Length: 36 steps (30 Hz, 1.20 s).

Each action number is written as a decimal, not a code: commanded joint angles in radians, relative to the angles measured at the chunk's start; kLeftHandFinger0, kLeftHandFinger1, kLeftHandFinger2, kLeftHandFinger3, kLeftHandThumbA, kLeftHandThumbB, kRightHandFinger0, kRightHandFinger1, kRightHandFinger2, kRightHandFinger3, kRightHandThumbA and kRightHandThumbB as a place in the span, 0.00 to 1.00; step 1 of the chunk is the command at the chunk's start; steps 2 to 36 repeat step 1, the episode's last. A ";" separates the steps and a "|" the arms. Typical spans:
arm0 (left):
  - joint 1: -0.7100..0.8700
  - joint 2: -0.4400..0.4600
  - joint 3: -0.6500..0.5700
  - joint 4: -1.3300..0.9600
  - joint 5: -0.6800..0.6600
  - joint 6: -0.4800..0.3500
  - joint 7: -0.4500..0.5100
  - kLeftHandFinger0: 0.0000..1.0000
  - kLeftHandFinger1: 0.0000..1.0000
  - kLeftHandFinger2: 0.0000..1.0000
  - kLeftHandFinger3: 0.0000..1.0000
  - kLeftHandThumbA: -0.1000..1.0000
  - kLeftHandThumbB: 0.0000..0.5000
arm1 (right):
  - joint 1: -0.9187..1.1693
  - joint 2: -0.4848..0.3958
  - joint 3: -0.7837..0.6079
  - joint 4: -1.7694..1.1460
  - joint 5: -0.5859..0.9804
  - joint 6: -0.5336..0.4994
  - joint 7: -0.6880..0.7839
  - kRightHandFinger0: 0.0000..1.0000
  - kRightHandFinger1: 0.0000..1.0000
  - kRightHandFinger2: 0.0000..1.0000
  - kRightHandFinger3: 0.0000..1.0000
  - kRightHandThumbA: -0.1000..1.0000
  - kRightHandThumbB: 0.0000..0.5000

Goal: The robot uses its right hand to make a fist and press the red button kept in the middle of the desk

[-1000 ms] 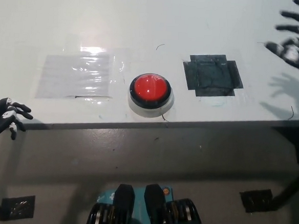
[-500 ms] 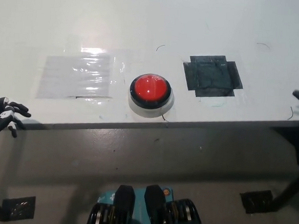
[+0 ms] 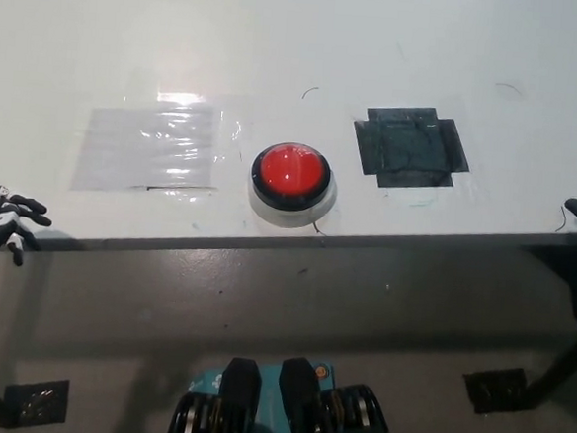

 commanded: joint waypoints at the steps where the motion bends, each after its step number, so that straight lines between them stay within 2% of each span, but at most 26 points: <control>1: -0.009 0.015 0.014 -0.029 -0.012 -0.007 0.005 0.23 0.32 0.42 0.55 0.54 0.00 | -0.002 -0.013 -0.016 -0.015 0.016 -0.025 -0.010 0.34 0.53 0.63 0.83 1.00 0.82; 36: -0.009 0.015 0.014 -0.029 -0.012 -0.007 0.005 0.23 0.32 0.42 0.55 0.54 0.00 | -0.002 -0.013 -0.016 -0.015 0.016 -0.025 -0.010 0.34 0.53 0.63 0.83 1.00 0.82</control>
